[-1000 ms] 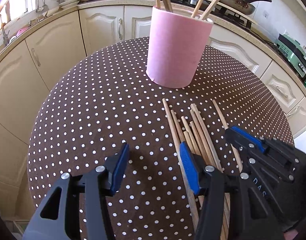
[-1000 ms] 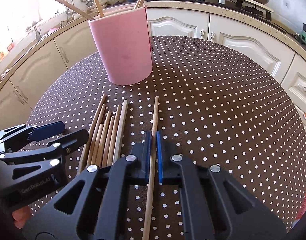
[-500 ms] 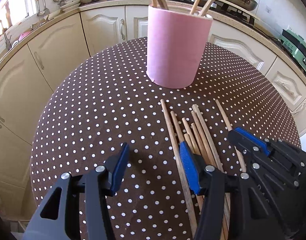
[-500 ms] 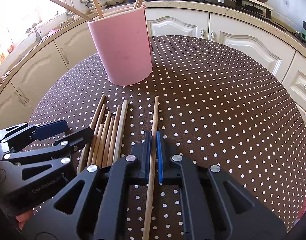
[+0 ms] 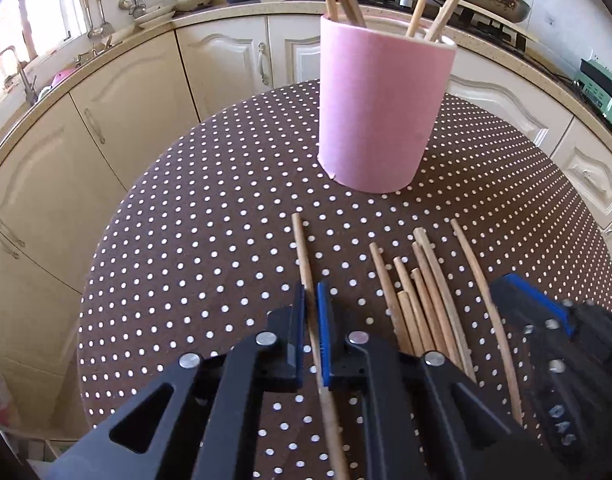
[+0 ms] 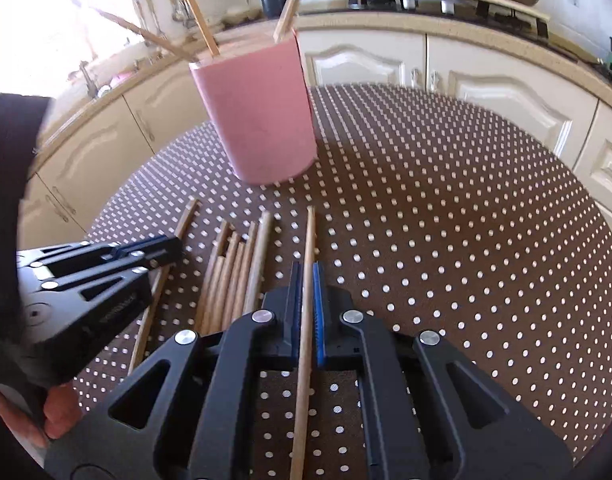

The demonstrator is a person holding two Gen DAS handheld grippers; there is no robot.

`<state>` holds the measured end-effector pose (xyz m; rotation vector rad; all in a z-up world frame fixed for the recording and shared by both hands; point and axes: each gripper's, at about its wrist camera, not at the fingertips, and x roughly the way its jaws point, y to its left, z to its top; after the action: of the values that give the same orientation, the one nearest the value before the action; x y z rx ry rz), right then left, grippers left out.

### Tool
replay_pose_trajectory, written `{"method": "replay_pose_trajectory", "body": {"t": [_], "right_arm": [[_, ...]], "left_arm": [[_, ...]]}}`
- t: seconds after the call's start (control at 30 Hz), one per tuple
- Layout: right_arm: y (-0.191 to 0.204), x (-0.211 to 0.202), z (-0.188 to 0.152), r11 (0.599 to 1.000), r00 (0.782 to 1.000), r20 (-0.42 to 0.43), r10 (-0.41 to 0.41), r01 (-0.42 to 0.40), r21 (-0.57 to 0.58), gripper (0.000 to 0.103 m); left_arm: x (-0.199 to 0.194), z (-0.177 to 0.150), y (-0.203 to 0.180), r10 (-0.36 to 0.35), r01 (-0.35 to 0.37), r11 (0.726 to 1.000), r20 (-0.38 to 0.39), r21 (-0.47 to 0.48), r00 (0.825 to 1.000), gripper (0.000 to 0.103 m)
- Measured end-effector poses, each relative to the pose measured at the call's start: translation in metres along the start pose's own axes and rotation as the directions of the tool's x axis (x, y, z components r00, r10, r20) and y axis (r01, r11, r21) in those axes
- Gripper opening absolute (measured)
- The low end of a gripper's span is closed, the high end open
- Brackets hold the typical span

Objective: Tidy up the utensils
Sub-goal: 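Grasp a chopstick with the left tool while the right tool holds its chopstick, then lift both held chopsticks upright toward the pink cup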

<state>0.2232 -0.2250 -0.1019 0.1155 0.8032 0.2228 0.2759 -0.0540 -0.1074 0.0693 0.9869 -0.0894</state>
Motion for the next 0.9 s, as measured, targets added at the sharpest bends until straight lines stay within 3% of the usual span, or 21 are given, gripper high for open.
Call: {"method": "replay_pose_trajectory", "body": {"t": [0.23,0.43,0.5,0.57,0.67,0.7,0.77,0.83,0.9], "right_arm": [[-0.004,-0.019,-0.002,1.0,0.996,0.084,-0.007,0.006,0.016,0.005],[-0.008,-0.01,0.003,1.0,1.0,0.015,0.009,-0.009,0.013,0.006],[-0.004,-0.008,0.004,1.0,1.0,0.005,-0.019,0.019,-0.009,0.007],[-0.002,-0.003,0.006,0.999,0.999,-0.006,-0.039,0.039,-0.025,0.013],[-0.001,0.005,0.007,0.998,0.998,-0.035,-0.049,0.048,-0.032,0.035],[0.0,0.006,0.007,0.997,0.998,-0.035,-0.061,0.06,-0.04,0.048],[0.003,0.009,0.006,0.995,0.996,-0.042,-0.079,0.077,-0.062,0.048],[0.006,0.016,0.006,0.991,0.991,-0.071,-0.11,0.104,-0.085,0.024],[0.015,0.02,0.005,0.98,0.988,-0.073,-0.137,0.125,-0.154,0.019]], "left_arm": [[-0.008,-0.007,0.007,-0.036,0.037,0.999,0.007,-0.003,0.999,0.006],[-0.016,-0.008,0.003,-0.054,0.054,0.999,0.026,-0.001,0.998,0.006],[-0.016,-0.008,0.004,-0.057,0.058,0.998,0.024,-0.004,0.998,0.006],[-0.015,-0.01,0.006,-0.061,0.061,0.998,0.018,-0.009,0.998,0.006],[-0.014,-0.012,0.01,-0.066,0.066,0.998,0.011,-0.011,0.998,0.006],[-0.014,-0.012,0.012,-0.068,0.068,0.998,0.011,-0.013,0.998,0.006],[-0.015,-0.013,0.015,-0.069,0.07,0.997,0.011,-0.019,0.998,0.006],[-0.013,-0.012,0.017,-0.072,0.072,0.997,0.009,-0.022,0.997,0.006],[-0.011,-0.013,0.018,-0.074,0.074,0.997,0.005,-0.021,0.997,0.006]]}}
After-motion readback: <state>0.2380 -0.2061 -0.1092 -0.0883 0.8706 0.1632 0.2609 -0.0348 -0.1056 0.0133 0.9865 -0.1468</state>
